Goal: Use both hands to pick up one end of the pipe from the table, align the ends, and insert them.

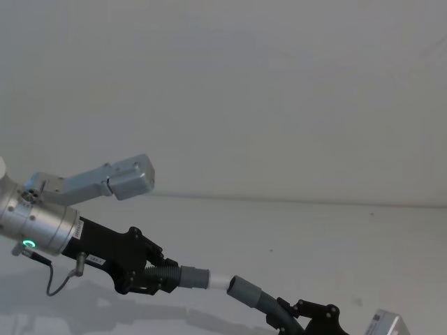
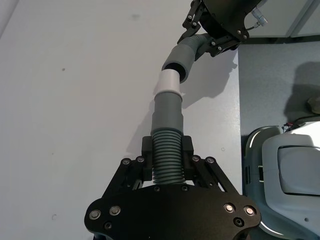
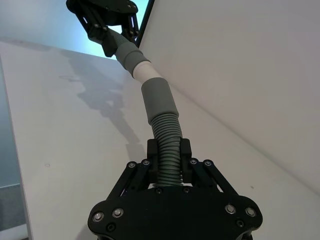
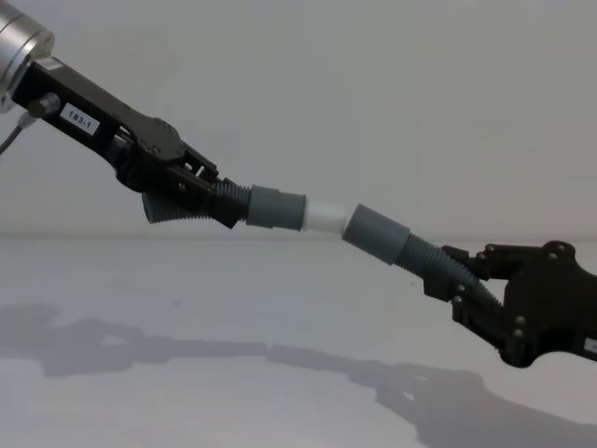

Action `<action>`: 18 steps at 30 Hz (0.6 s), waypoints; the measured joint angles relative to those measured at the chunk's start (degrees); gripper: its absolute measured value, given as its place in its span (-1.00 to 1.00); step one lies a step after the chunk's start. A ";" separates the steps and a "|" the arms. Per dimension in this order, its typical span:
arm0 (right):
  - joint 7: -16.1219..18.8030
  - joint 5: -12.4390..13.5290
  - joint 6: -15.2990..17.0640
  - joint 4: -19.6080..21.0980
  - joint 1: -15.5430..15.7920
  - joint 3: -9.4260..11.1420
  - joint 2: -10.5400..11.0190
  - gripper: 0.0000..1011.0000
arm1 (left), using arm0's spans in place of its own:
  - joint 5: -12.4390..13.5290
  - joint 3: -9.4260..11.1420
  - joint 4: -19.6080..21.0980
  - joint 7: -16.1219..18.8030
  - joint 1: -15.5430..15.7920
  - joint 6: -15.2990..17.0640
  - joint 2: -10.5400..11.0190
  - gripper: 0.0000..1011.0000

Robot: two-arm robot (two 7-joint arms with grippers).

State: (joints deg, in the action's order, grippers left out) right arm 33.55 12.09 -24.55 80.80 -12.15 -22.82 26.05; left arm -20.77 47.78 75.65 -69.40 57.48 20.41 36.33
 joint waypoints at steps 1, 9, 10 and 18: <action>0.00 0.00 0.00 0.00 0.00 0.00 0.00 -0.55 | -0.05 0.09 -0.13 -0.07 0.08 -0.06 -0.05 -0.42; 0.00 0.00 0.00 0.00 0.00 0.00 0.00 -0.55 | -0.37 0.54 -0.81 -0.42 0.59 -0.50 -0.29 -0.42; 0.00 0.00 0.00 0.00 0.00 0.00 0.00 -0.55 | -0.42 0.61 -0.91 -0.48 0.67 -0.58 -0.33 -0.42; 0.00 0.00 0.00 0.00 0.00 0.00 0.00 -0.55 | -0.72 0.98 -1.24 -0.75 1.08 -0.88 -0.38 -0.42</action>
State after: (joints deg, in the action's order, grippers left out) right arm 33.55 12.09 -24.55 80.79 -12.15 -22.82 26.05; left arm -21.49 48.75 74.40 -70.15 58.56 19.52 35.94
